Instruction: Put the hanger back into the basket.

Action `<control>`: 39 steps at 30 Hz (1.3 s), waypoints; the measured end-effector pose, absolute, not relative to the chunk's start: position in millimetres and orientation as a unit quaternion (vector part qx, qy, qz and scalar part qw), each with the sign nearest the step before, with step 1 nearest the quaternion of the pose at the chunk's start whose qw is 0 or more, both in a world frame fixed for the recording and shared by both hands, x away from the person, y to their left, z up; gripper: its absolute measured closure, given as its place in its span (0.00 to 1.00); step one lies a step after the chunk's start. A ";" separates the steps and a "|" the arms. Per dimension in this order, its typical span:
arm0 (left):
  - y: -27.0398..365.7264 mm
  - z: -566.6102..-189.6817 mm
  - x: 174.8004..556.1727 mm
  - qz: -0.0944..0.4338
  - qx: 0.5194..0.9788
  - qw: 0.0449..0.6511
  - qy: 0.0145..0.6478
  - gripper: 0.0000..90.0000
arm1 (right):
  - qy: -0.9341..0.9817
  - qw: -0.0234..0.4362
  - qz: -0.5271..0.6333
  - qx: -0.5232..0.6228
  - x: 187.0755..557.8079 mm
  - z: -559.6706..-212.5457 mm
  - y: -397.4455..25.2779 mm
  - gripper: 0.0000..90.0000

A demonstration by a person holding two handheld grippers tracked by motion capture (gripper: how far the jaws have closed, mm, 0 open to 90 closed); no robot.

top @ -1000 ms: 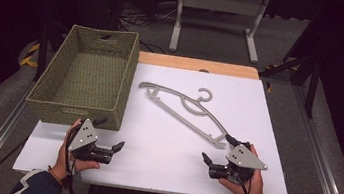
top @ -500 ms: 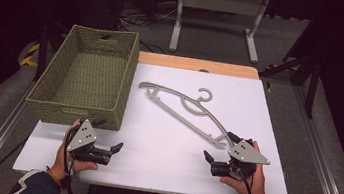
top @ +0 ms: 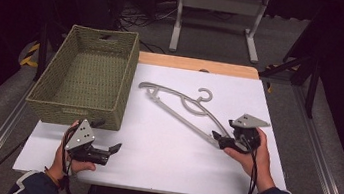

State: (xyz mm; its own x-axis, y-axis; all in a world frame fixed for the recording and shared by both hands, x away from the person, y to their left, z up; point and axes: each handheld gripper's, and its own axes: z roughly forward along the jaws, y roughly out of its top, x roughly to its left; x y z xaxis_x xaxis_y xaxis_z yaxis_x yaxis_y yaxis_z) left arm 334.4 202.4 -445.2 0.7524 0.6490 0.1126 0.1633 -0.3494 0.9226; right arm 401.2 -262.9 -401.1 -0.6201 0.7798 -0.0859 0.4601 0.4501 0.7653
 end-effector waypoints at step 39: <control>195.2 -449.3 333.3 0.224 0.808 0.490 0.239 0.09 | 0.837 0.106 0.303 0.443 458.8 -434.8 -292.5 0.92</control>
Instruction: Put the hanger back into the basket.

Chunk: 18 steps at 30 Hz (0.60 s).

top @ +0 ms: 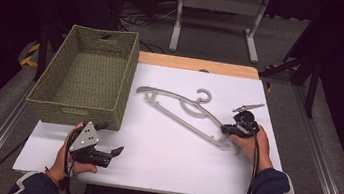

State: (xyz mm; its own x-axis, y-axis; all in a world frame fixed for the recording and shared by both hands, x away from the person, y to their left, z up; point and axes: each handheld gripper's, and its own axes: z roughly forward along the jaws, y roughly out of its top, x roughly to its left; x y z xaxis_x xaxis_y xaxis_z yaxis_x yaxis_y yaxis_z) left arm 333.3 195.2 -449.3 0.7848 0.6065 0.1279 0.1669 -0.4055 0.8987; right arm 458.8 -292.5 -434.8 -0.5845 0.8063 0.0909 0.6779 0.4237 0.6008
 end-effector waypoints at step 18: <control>191.9 -451.1 333.3 0.218 0.819 0.476 0.235 0.10 | 0.904 0.105 0.247 0.332 443.1 -430.8 -277.0 0.91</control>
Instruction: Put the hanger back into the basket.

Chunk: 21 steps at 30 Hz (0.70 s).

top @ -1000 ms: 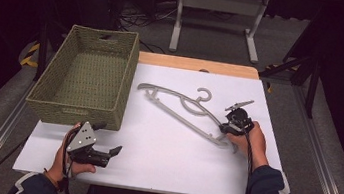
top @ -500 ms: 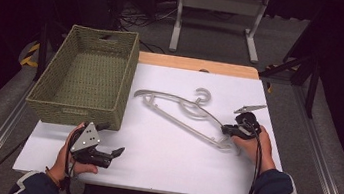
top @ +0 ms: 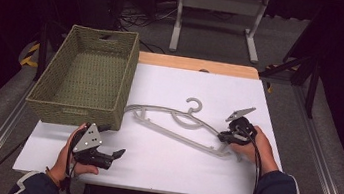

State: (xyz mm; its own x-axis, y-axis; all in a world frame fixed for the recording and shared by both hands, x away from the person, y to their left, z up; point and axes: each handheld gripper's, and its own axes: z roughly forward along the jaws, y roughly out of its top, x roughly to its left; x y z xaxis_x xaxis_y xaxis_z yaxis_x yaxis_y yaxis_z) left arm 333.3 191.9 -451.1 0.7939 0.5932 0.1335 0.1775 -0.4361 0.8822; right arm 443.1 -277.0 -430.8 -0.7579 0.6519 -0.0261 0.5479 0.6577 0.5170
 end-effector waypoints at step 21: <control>189.7 -452.8 336.2 0.206 0.822 0.475 0.236 0.10 | 0.941 0.093 0.139 0.296 488.8 -422.1 -214.9 0.84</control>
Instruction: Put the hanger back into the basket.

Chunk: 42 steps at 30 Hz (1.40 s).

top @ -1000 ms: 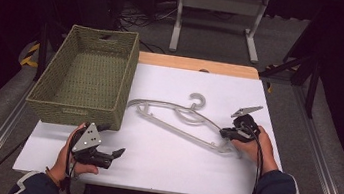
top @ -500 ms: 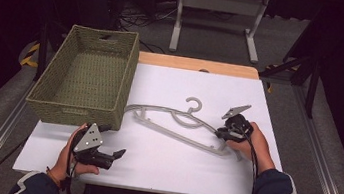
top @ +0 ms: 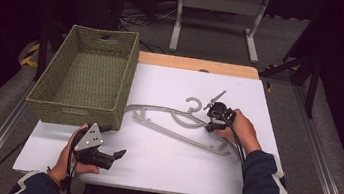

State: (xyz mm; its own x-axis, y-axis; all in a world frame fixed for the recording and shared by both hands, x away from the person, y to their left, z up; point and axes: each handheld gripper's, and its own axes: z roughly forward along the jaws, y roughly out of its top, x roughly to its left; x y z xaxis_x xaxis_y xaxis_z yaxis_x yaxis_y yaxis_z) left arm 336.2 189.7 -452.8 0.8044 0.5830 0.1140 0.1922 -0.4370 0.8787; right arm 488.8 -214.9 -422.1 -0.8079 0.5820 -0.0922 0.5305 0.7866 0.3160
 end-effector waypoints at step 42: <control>193.0 -450.1 334.5 0.223 0.811 0.488 0.235 0.07 | 0.817 0.218 0.359 0.396 452.8 -398.3 -277.2 0.92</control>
